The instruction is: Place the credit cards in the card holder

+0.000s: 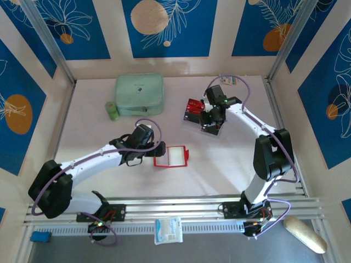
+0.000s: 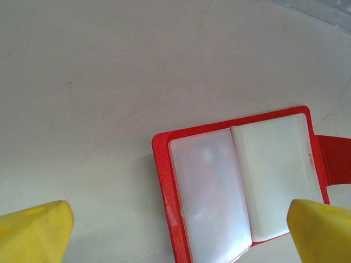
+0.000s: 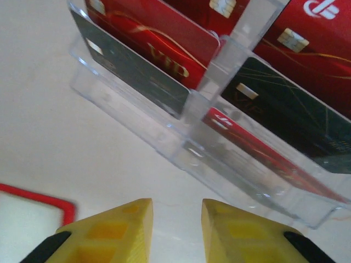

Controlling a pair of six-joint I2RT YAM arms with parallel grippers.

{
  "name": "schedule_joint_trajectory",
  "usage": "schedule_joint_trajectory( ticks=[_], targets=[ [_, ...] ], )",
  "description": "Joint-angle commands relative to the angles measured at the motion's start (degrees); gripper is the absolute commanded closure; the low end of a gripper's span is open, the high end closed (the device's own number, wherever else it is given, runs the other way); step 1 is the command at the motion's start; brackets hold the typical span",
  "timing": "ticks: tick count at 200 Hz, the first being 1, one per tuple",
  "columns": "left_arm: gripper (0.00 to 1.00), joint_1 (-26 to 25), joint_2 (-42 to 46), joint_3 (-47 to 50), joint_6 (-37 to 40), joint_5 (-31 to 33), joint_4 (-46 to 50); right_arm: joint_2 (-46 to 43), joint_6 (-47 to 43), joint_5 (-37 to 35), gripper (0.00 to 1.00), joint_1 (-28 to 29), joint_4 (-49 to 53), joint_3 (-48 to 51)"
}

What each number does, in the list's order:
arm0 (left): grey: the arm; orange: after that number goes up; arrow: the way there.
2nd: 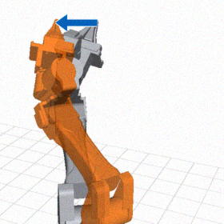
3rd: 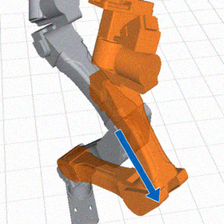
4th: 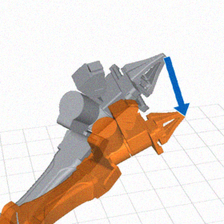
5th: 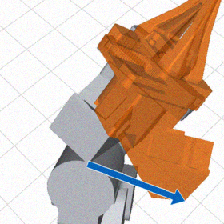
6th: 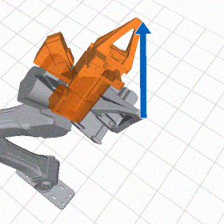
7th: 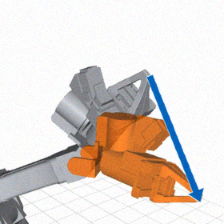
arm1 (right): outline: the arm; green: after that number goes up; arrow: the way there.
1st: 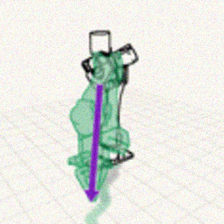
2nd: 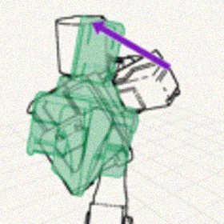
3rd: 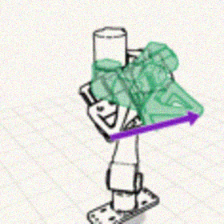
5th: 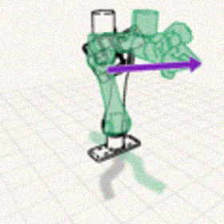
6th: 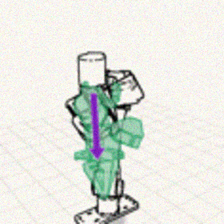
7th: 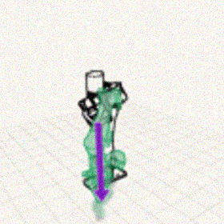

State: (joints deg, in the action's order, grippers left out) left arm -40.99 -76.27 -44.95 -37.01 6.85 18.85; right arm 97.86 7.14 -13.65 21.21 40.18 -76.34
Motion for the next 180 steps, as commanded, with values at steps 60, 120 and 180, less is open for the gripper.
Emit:
schedule_joint_trajectory(
  ticks=[60,120,180],
  targets=[
    [0.0,0.3,-0.6,-0.84,0.21,-1.14,-0.39,5.82,-10.15,-14.66,0.72,2.12,2.31,-2.76],
    [0.0,0.37,-0.52,-0.58,0.1,-1.15,-0.42,9.4,-11.48,-18.28,0.72,3.04,1.17,-4.69],
    [0.0,0.37,-0.35,-0.31,-0.08,-1.14,-0.66,11.39,-11.34,-17.68,0.8,4.05,0.9,-3.89]
  ],
)
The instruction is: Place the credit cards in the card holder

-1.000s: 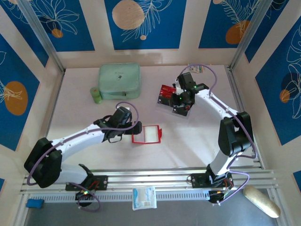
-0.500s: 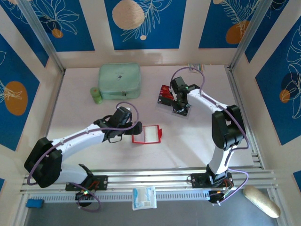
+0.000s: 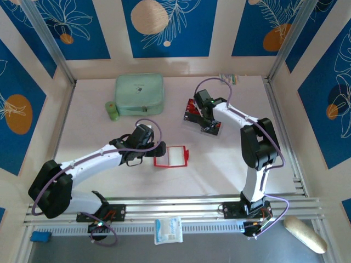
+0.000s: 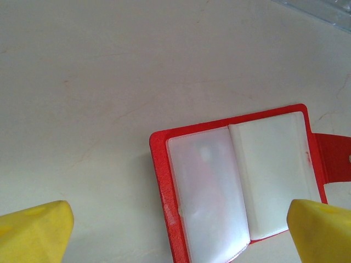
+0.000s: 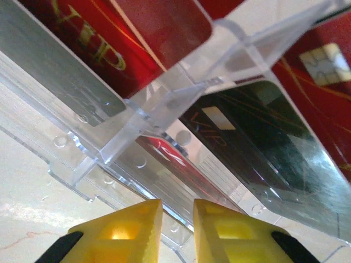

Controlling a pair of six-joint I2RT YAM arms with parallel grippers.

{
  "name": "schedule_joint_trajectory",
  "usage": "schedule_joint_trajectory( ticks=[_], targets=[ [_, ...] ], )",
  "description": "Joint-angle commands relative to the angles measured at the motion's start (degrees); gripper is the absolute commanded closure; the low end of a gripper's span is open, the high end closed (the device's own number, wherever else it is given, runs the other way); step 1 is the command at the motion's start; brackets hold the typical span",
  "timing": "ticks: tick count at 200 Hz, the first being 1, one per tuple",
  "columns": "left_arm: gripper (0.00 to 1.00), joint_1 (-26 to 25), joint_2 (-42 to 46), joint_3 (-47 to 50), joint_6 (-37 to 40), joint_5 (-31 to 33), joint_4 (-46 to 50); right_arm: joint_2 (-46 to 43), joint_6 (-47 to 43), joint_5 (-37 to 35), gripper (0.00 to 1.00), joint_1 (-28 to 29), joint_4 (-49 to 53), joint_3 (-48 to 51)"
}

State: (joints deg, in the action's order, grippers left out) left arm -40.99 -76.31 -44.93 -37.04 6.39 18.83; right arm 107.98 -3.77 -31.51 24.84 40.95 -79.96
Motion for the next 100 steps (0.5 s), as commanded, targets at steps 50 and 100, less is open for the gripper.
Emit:
schedule_joint_trajectory(
  ticks=[50,100],
  targets=[
    [0.0,0.35,-0.42,-0.33,-0.05,-0.73,-0.7,0.5,-0.66,1.57,0.84,0.57,-0.26,1.72],
    [0.0,0.3,-0.48,-0.4,-0.03,-0.68,-0.74,-0.92,-0.48,2.46,0.67,-0.04,0.4,1.1]
  ],
)
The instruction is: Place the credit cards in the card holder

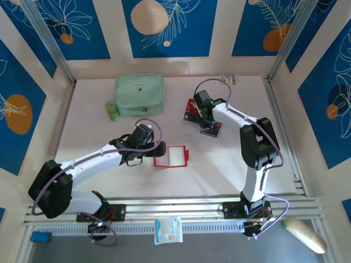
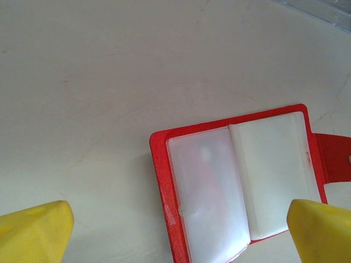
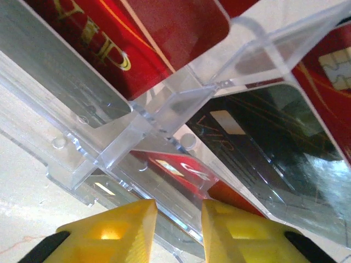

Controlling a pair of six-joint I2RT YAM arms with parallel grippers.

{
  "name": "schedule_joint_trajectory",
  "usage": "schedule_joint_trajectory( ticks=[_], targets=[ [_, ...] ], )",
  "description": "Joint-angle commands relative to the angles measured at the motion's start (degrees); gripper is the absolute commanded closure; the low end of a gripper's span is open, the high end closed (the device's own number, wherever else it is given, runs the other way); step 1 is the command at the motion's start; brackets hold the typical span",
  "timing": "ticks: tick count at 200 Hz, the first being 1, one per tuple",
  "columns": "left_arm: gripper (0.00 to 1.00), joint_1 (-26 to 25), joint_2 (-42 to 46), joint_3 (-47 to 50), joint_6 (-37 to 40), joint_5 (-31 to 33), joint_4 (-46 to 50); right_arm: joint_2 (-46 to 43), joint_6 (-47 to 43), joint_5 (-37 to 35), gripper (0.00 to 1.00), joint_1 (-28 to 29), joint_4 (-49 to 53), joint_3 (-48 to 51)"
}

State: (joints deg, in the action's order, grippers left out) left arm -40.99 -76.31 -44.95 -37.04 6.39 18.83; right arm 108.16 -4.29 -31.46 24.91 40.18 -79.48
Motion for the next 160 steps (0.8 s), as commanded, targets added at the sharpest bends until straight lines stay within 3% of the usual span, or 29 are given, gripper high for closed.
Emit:
schedule_joint_trajectory(
  ticks=[1,90,144,160],
  targets=[
    [0.0,0.3,-0.45,-0.39,-0.04,-0.68,-0.78,-1.1,0.06,2.39,0.67,-0.16,1.19,0.63],
    [0.0,0.32,-0.38,-0.23,-0.1,-0.5,-0.9,0.82,-0.32,6.57,0.68,-1.03,2.35,1.17],
    [0.0,0.32,-0.49,-0.23,-0.14,-0.42,-0.94,-0.65,-0.28,9.68,0.81,-0.75,3.15,1.51],
    [0.0,0.3,-0.41,-0.14,-0.14,-0.42,-1.01,-1.34,-0.19,10.18,0.9,-0.68,3.66,1.2]
  ],
)
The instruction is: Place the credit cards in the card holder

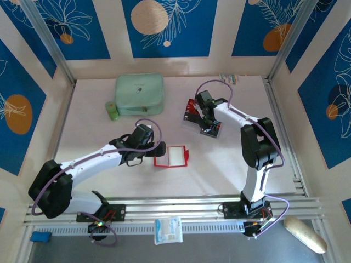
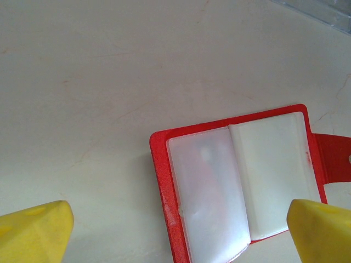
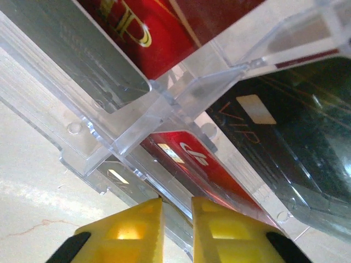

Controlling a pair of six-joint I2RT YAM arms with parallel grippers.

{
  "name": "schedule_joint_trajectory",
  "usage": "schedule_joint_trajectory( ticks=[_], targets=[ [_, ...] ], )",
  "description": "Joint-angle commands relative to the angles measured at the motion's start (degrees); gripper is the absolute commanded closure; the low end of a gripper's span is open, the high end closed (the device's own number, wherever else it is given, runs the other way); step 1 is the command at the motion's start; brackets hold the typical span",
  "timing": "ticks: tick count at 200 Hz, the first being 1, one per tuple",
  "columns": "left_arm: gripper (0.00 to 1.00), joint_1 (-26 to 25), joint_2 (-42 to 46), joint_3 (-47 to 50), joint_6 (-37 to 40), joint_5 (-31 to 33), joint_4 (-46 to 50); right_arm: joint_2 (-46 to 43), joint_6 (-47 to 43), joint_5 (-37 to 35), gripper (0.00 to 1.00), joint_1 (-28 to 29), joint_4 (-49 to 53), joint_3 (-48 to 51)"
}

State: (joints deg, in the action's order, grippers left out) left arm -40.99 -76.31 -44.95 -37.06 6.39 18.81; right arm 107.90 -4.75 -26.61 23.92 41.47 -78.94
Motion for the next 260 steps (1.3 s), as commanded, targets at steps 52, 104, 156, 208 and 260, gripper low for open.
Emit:
schedule_joint_trajectory(
  ticks=[52,104,156,208,260],
  targets=[
    [0.0,0.3,-0.34,-0.14,-0.23,-0.37,-0.97,-2.86,0.14,5.91,0.95,2.06,3.29,0.87],
    [0.0,0.3,-0.5,-0.25,-0.23,-0.42,-0.97,-3.21,-0.12,6.28,1.0,3.23,3.48,1.35],
    [0.0,0.3,-0.24,-0.28,-0.03,-0.33,-0.75,-5.06,-1.13,5.38,1.0,3.4,5.09,-0.73],
    [0.0,0.3,-0.47,-0.8,0.45,0.11,-0.31,-10.6,-0.46,6.5,1.0,4.09,7.05,-3.37],
    [0.0,0.45,-1.48,-2.45,2.95,1.39,2.54,-17.73,8.63,18.51,1.0,4.38,3.42,-2.65]
  ],
)
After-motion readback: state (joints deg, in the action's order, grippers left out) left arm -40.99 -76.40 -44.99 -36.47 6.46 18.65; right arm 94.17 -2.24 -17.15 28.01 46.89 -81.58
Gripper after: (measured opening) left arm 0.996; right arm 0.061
